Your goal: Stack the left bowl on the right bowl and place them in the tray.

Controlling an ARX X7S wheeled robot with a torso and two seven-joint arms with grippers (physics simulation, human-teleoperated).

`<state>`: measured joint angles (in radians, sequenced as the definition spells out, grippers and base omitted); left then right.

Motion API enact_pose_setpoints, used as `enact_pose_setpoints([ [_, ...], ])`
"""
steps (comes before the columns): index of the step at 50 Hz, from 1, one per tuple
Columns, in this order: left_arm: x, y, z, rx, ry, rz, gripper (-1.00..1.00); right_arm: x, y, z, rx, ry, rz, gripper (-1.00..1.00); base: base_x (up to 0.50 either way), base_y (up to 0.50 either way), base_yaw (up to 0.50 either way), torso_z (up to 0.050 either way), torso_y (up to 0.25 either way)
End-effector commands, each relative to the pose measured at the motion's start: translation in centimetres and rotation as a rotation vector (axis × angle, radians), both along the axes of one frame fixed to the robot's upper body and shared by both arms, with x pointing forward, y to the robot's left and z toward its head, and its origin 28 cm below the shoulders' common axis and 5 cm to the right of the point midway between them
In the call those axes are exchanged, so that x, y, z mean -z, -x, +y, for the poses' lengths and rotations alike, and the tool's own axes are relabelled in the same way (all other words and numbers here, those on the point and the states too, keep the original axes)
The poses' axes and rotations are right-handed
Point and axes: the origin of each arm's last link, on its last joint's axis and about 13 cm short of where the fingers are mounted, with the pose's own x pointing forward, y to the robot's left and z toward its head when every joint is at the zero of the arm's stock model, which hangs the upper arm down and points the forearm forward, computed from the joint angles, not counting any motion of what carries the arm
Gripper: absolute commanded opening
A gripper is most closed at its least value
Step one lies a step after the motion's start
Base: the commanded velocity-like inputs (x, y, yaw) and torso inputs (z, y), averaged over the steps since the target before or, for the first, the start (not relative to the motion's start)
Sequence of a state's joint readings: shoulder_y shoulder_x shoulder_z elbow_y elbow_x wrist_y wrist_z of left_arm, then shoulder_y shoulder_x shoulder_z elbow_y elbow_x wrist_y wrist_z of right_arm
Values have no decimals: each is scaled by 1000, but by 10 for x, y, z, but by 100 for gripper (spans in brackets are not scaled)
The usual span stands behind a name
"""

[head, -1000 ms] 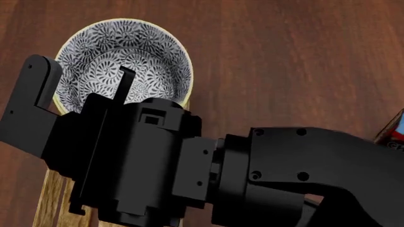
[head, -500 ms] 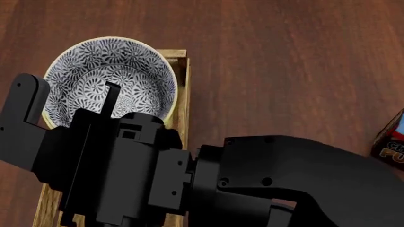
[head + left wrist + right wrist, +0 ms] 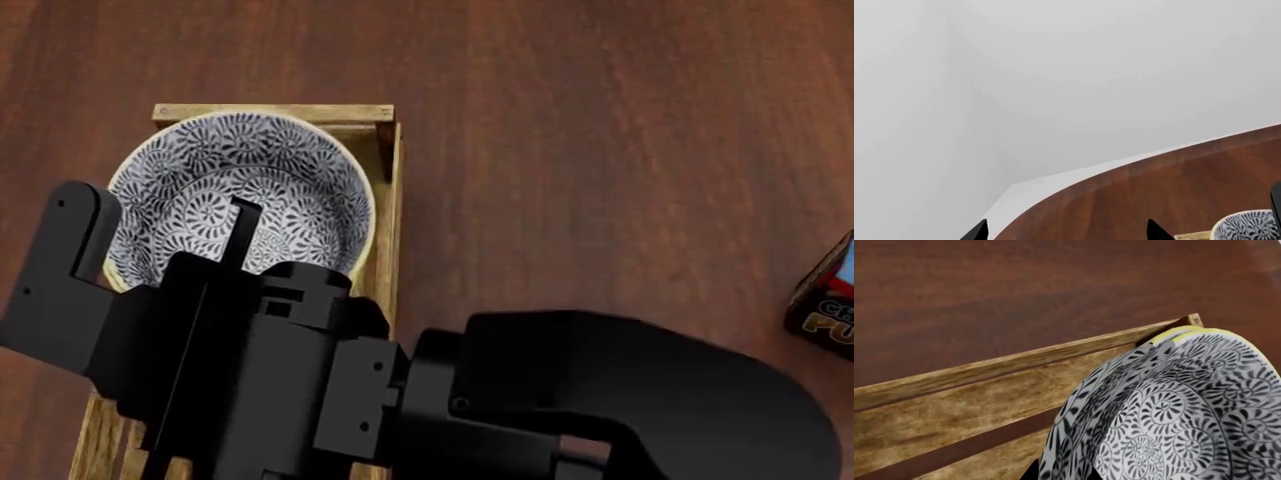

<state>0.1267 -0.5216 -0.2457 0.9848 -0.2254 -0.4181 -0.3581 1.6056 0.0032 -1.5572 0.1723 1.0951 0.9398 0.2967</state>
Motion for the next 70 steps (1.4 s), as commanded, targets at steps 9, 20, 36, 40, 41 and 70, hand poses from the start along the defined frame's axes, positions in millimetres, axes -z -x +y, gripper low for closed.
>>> enact_pose_setpoints([
  [9, -1, 1, 0, -1, 2, -2, 100, 8, -9, -2, -4, 17, -21, -100, 0, 0, 0, 0, 1],
  [20, 0, 0, 1, 0, 1, -2, 100, 14, -10, -3, -2, 21, -5, -100, 0, 0, 0, 0, 1],
  [36, 1, -1, 1, -1, 1, -1, 100, 23, -12, -4, -23, 28, 25, -100, 0, 0, 0, 1, 1],
  [40, 0, 0, 1, -2, 3, -3, 100, 26, -14, -5, -23, 30, 34, -100, 0, 0, 0, 0, 0],
  [41, 0, 0, 1, -2, 2, -3, 100, 27, -14, -5, -22, 30, 35, -100, 0, 0, 0, 0, 0],
  [70, -1, 2, 2, -4, 6, -5, 100, 43, -18, -7, -30, 24, 80, -100, 0, 0, 0, 0, 1],
])
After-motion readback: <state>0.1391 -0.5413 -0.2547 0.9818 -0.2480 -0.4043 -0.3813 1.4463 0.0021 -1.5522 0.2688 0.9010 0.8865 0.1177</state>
